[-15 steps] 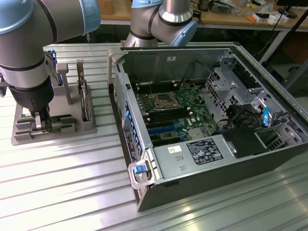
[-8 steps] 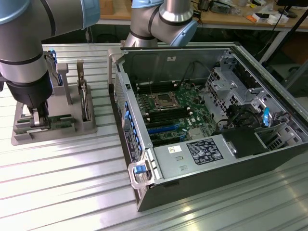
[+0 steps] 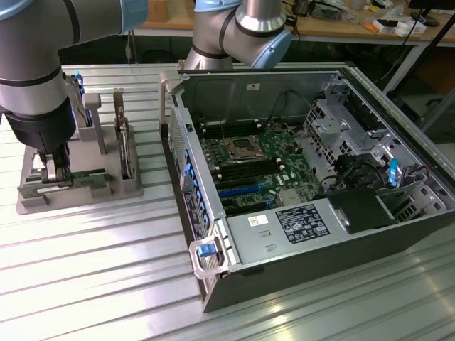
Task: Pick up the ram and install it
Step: 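Pick up the ram and move it above insertion slot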
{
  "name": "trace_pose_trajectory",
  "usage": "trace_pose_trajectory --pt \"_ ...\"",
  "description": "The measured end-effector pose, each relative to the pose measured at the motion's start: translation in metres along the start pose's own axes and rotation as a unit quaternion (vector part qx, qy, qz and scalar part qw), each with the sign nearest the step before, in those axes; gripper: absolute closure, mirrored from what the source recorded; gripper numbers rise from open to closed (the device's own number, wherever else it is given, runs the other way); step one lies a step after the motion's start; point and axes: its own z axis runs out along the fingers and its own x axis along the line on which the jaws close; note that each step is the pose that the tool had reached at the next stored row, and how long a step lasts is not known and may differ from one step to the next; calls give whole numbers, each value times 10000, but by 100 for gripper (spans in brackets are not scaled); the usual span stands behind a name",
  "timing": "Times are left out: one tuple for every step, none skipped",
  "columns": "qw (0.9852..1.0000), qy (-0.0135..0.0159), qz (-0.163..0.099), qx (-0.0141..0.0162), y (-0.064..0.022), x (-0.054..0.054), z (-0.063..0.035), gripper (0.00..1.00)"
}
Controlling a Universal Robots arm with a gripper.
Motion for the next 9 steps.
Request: trace_pose_trajectory --pt "10000 0 0 -1 1 0 -24 88" --pt "10000 0 0 -1 2 0 -43 88" --pt "10000 0 0 -1 3 -1 -66 88" --pt "10000 0 0 0 3 -1 -79 88" --pt "10000 0 0 -1 4 -1 -101 88" --pt "10000 0 0 -1 6 -1 -136 88" --pt "10000 0 0 0 7 -2 -168 88" --pt "10000 0 0 0 8 -2 -191 88" --pt "10000 0 0 -1 10 -2 -226 88"
